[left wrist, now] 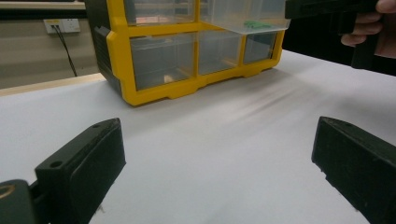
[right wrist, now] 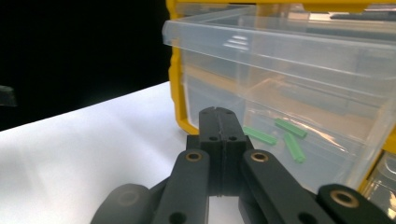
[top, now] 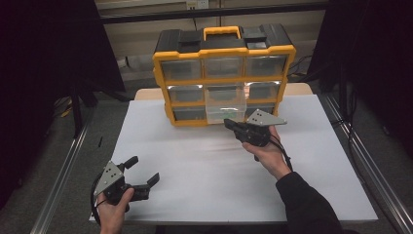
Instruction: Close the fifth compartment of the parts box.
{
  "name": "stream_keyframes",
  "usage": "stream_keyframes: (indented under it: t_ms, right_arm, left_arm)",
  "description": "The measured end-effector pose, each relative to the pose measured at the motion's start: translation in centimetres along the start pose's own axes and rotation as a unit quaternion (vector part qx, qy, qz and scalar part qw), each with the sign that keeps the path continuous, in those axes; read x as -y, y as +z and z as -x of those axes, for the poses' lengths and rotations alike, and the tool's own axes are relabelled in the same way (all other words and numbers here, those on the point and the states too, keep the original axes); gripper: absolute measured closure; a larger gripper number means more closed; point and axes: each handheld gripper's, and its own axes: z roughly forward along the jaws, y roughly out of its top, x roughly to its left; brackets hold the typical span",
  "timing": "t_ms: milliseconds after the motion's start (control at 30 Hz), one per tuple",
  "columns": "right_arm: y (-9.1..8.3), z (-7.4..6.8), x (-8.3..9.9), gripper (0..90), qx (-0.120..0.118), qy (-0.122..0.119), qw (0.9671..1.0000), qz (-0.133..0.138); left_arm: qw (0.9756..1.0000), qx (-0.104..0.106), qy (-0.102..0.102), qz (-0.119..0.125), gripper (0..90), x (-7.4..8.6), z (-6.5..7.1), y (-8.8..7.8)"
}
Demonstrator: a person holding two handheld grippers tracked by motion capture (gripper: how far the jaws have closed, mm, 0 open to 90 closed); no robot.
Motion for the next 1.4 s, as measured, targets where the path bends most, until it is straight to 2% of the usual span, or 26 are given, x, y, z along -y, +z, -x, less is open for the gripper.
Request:
stream_keyframes:
  t_ms: [133,167,200,233,300,367,500,767,867,900,933,1267,1367,1400]
  right_arm:
    - [0.4,0.3,-0.3,90.0,0.009,-0.004,0.9999,0.002]
    - [0.4,0.4,-0.4,90.0,0.000,-0.005,1.0000,-0.002]
    - [0.5,0.4,-0.4,90.0,0.011,-0.004,0.9999,0.003]
    - [0.6,0.4,-0.5,90.0,0.008,-0.005,1.0000,0.001]
    - [0.8,0.5,-0.5,90.0,0.009,-0.015,0.9998,-0.004]
    - [0.9,0.5,-0.4,90.0,0.012,-0.008,0.9999,0.003]
    - [1.2,0.4,-0.4,90.0,0.017,-0.014,0.9998,0.001]
    - [1.7,0.4,-0.7,90.0,0.012,-0.010,0.9999,0.005]
    - [1.8,0.4,-1.0,90.0,0.021,-0.012,0.9997,0.009]
    - [1.8,0.4,-1.1,90.0,0.017,-0.014,0.9997,0.007]
    - [1.9,0.3,-1.2,90.0,0.025,-0.017,0.9995,0.010]
    - [2.2,0.6,-1.2,90.0,0.034,-0.015,0.9992,0.014]
    - [2.4,0.5,-1.4,90.0,0.035,-0.019,0.9991,0.013]
    - [2.4,0.6,-1.4,90.0,0.034,-0.019,0.9992,0.013]
  left_arm:
    - [1.0000,0.002,0.000,0.002,2.6,0.0,-0.1,0.0]
    - [1.0000,0.000,0.000,0.000,2.6,0.0,-0.1,0.0]
    - [1.0000,0.000,0.001,0.000,2.6,0.0,-0.1,0.0]
    - [1.0000,0.002,-0.002,0.001,2.5,0.0,0.0,0.0]
    - [1.0000,0.001,0.002,0.001,2.5,0.0,0.0,0.0]
    - [1.0000,0.000,0.001,0.000,2.6,0.0,0.0,0.0]
    - [1.0000,0.000,0.002,0.000,2.6,0.0,0.0,0.0]
    - [1.0000,0.002,-0.001,0.002,2.5,0.0,0.0,0.0]
    - [1.0000,0.003,0.000,0.002,2.5,0.0,-0.1,0.0]
    - [1.0000,0.003,0.000,0.002,2.5,0.0,-0.1,0.0]
    - [1.0000,0.004,0.000,0.002,2.5,0.0,-0.1,0.0]
    - [1.0000,0.000,-0.001,0.000,2.6,0.0,0.0,0.0]
    - [1.0000,0.000,0.005,-0.001,2.6,0.0,-0.1,0.0]
    - [1.0000,0.000,-0.002,0.000,2.5,0.0,0.0,0.0]
